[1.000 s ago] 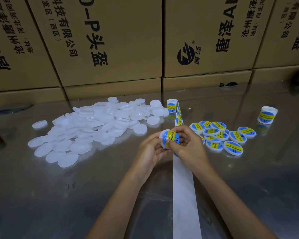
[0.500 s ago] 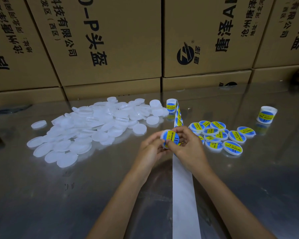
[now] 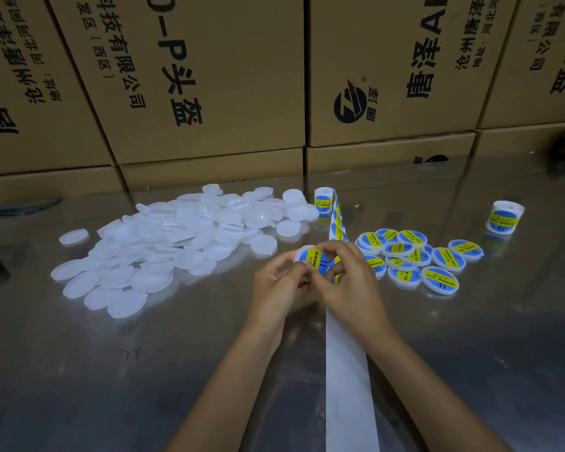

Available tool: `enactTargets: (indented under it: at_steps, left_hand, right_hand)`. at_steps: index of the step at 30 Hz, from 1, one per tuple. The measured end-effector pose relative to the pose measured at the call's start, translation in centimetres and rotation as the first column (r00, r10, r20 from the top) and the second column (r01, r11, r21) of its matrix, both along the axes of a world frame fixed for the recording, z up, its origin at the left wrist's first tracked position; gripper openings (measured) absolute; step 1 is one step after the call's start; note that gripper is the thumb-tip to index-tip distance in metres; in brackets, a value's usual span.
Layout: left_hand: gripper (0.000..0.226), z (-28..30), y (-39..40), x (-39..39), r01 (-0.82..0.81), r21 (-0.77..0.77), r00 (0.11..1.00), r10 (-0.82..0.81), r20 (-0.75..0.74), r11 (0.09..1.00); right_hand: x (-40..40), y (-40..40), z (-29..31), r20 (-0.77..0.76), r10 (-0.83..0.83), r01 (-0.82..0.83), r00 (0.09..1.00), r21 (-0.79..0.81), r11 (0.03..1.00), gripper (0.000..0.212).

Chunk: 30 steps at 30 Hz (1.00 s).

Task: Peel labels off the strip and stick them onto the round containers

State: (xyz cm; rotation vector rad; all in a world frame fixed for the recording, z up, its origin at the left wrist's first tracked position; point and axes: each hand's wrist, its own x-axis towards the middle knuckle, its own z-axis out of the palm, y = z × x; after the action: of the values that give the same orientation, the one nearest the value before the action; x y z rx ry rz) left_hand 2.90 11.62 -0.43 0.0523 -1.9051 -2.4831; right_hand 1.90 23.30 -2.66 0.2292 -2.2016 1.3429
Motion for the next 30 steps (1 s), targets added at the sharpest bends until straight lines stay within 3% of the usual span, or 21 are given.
enactTargets:
  at_steps: [4, 11, 17, 20, 24, 28, 30]
  left_hand:
    - [0.015, 0.0, -0.3, -0.4, -0.059, 0.167, 0.993, 0.041, 0.112, 0.984]
    - [0.023, 0.2, -0.2, -0.5, 0.056, 0.377, 0.987, -0.109, 0.120, 0.924]
    - [0.027, 0.2, -0.4, -0.6, 0.166, 0.393, 0.967, -0.227, 0.114, 0.904]
    - [0.027, -0.1, -0.6, -0.7, 0.184, 0.305, 0.970, -0.223, 0.096, 0.934]
    - [0.020, -0.2, -1.2, -0.6, 0.215, 0.064, 0.974, -0.218, 0.054, 0.975]
    - [0.046, -0.1, -1.2, -0.3, 0.269, -0.046, 0.963, -0.270, -0.004, 0.962]
    - [0.039, 0.1, -1.2, -0.2, 0.241, -0.059, 0.970, -0.243, -0.023, 0.969]
  right_hand:
    - [-0.1, 0.4, 0.0, 0.079, -0.018, 0.018, 0.997, 0.005, 1.000, 0.073]
    - [0.0, 0.4, -0.5, 0.053, -0.037, 0.032, 0.998, 0.101, 0.994, 0.025]
    - [-0.2, 1.1, -0.5, -0.009, -0.097, 0.097, 0.995, 0.115, 0.989, 0.042]
    - [-0.2, 1.3, -0.4, -0.026, -0.095, 0.098, 0.995, 0.142, 0.985, 0.046]
    - [-0.3, 1.7, -0.4, -0.045, -0.105, 0.111, 0.993, 0.162, 0.980, 0.043]
    - [-0.4, 1.8, -0.5, -0.008, -0.069, 0.069, 0.998, 0.126, 0.990, 0.042]
    - [-0.3, 1.6, -0.4, 0.029, -0.014, 0.013, 0.999, 0.048, 0.999, 0.044]
